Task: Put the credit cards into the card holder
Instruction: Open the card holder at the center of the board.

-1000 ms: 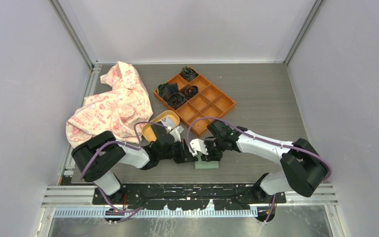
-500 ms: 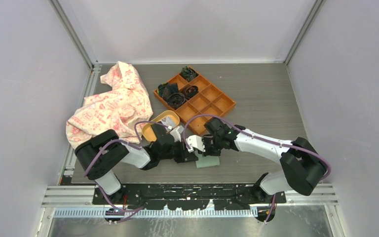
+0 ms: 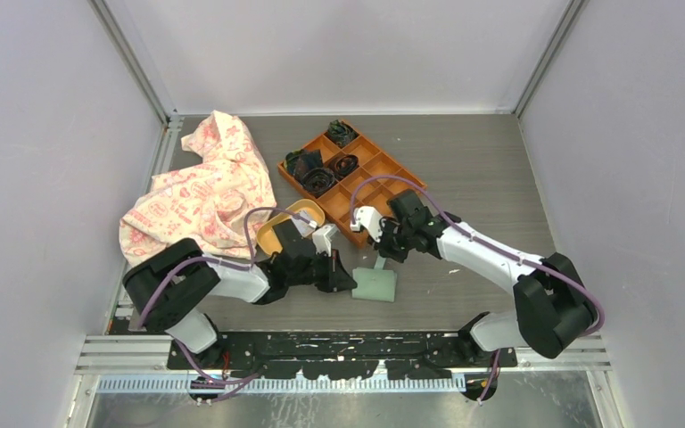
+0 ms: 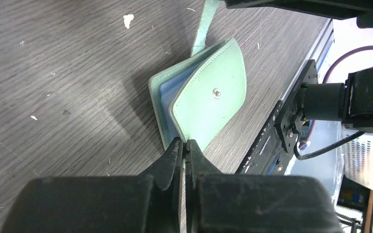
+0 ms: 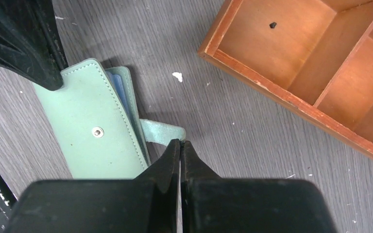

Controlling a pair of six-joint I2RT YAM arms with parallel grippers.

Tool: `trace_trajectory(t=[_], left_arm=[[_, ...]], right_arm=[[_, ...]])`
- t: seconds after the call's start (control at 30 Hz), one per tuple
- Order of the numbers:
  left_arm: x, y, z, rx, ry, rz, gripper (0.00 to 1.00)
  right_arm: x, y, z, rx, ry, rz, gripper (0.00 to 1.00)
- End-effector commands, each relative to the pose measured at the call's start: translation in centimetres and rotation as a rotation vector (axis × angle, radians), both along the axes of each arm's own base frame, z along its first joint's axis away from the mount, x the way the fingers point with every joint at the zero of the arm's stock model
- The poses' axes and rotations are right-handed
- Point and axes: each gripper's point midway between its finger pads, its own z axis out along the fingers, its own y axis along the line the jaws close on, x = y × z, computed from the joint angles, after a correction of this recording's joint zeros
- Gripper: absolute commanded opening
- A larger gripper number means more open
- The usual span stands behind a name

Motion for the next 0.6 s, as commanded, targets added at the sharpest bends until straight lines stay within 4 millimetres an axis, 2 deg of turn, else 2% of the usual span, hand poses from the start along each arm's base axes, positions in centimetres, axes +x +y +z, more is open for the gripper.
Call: trace_trajectory(t=[0.0, 0.13, 0.2, 0.27, 0.33, 0.43, 0.57], left_arm=[[-0.6, 0.1, 0.7, 0.034, -0.065, -0.089, 0.00], [0.1, 0.2, 2.8, 0.029, -0.234, -0.145, 0.00], [1.0, 0.7, 4.0, 0.067, -0.365, -0.167, 0.08], [1.6, 0.9, 5.4, 0.076, -0.485, -0.184, 0.23], [2.0, 1.1, 6.8, 0.071, -0.577, -0.203, 0.32], [1.6, 1.3, 8.2, 0.056, -0.658, -0.247, 0.38], [1.0, 1.9, 8.3, 0.046, -0.660, -0.250, 0.41]], right_arm=[[2.8, 0.4, 2.6, 0.037, -0.066, -0.115, 0.01], [2.4, 0.5, 4.6, 0.178, 0.079, -0.178, 0.01], [2.1, 0.4, 5.8, 0.238, 0.138, -0.205, 0.01], [2.2, -0.2, 6.5, 0.269, 0.156, -0.236, 0.01], [2.4, -1.1, 6.9, 0.276, 0.162, -0.275, 0.01], [3.1, -2.6, 7.4, 0.268, 0.164, -0.339, 0.01], [2.3, -4.1, 7.2, 0.207, 0.174, -0.333, 0.01]])
